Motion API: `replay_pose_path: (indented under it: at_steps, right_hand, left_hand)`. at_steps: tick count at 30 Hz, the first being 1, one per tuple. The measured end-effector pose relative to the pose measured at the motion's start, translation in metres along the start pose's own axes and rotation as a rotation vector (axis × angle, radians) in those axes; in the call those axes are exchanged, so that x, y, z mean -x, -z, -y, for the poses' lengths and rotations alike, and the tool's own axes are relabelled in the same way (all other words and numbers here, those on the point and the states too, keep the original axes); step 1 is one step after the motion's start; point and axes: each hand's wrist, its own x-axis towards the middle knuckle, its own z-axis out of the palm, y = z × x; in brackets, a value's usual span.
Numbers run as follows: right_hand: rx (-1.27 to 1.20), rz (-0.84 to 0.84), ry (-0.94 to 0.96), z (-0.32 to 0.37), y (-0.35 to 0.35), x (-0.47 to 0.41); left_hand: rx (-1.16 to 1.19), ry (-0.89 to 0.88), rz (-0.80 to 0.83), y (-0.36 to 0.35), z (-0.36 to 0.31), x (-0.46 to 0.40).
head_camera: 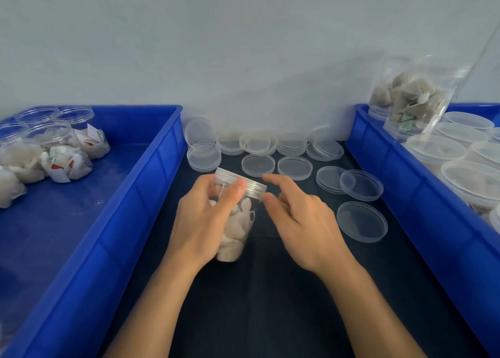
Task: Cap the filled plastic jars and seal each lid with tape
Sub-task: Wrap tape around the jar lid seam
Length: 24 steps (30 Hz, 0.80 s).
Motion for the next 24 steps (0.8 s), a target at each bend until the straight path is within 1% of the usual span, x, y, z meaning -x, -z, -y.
replay_pose_path:
  at_steps: [8,12,15,17,18,20,21,22,24]
  right_hand:
    - [0.032,0.015,0.018,0.002,0.0,0.001]
    - [0.031,0.031,0.014,0.004,0.001,0.002]
    - [0.022,0.024,0.021,0.005,0.002,0.003]
    - [0.019,0.016,0.023,0.007,0.003,0.004]
    - [0.02,0.011,0.02,0.007,0.003,0.004]
    - [0.032,-0.003,0.007,0.009,0.003,0.004]
    - [0.037,-0.009,0.001,0.01,0.003,0.005]
    - [0.039,-0.016,-0.005,0.012,0.003,0.006]
    - [0.037,-0.031,-0.012,0.016,0.003,0.007]
  left_hand:
    - [0.038,0.035,0.066,0.004,0.001,-0.003]
    - [0.105,0.049,0.151,0.006,0.0,-0.005]
    - [0.1,0.051,0.189,0.006,0.001,-0.004]
    - [0.044,0.013,0.147,0.004,0.0,-0.002]
    - [-0.022,-0.022,0.085,0.003,0.0,-0.002]
    - [-0.162,-0.144,-0.086,0.001,-0.001,0.001]
    - [-0.207,-0.204,-0.145,0.0,-0.003,0.003]
    - [-0.244,-0.242,-0.164,-0.002,-0.005,0.005]
    - [-0.327,-0.268,-0.123,-0.009,-0.007,0.01]
